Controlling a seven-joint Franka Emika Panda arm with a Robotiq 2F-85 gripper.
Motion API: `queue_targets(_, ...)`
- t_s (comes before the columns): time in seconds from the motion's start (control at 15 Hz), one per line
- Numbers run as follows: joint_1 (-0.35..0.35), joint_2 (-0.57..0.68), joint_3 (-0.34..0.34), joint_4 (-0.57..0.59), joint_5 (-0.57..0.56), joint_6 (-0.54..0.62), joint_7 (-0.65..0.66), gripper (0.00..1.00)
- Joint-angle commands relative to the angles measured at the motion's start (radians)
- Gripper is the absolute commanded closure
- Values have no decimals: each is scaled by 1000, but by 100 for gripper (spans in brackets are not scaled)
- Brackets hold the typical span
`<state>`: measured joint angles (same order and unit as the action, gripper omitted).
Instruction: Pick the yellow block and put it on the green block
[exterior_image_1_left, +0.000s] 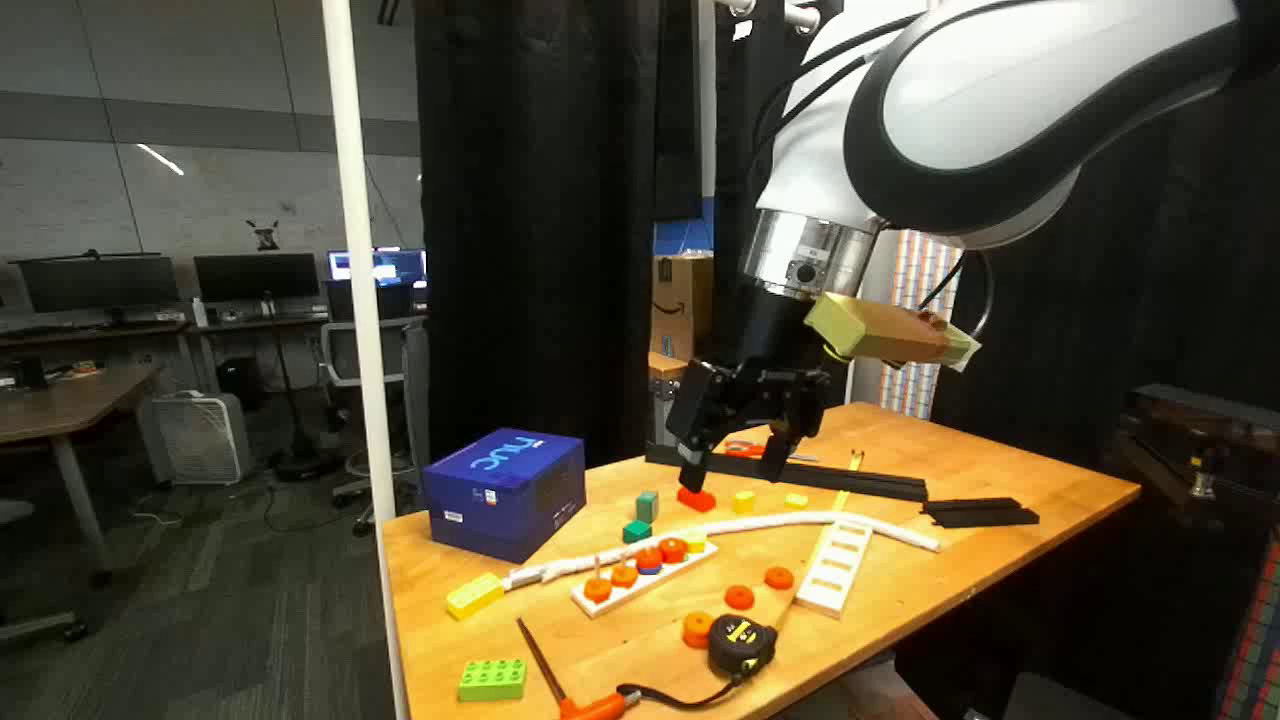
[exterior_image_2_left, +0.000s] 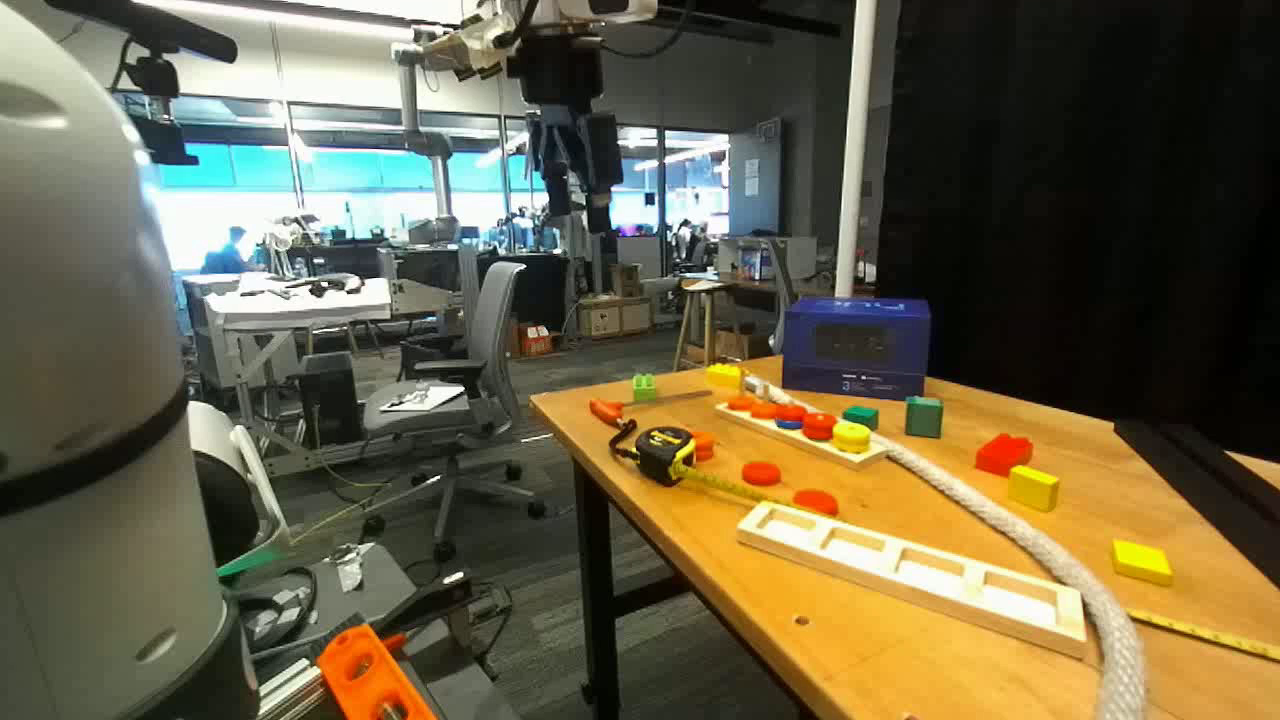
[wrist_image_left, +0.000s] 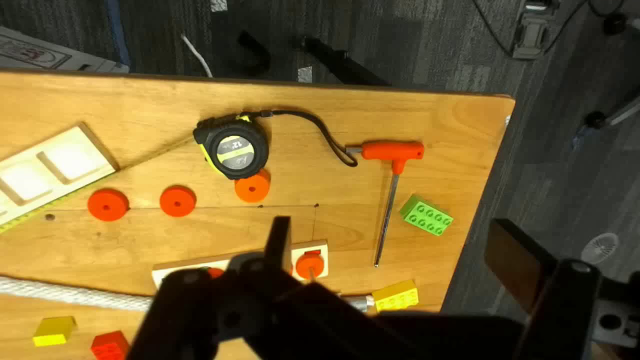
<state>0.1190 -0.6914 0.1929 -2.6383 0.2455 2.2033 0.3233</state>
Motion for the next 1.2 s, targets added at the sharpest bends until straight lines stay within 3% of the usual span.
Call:
queue_targets(0.0, 0, -1, -1, 6, -1, -3, 1, 0)
queue_targets(0.4, 0, -6, -1, 13, -1, -3, 0, 0)
queue_targets(0.67, -17, 5, 7, -13, -59, 45, -37, 0)
queue_targets(1.13, -169, 120, 54, -5, -265, 272, 71, 0)
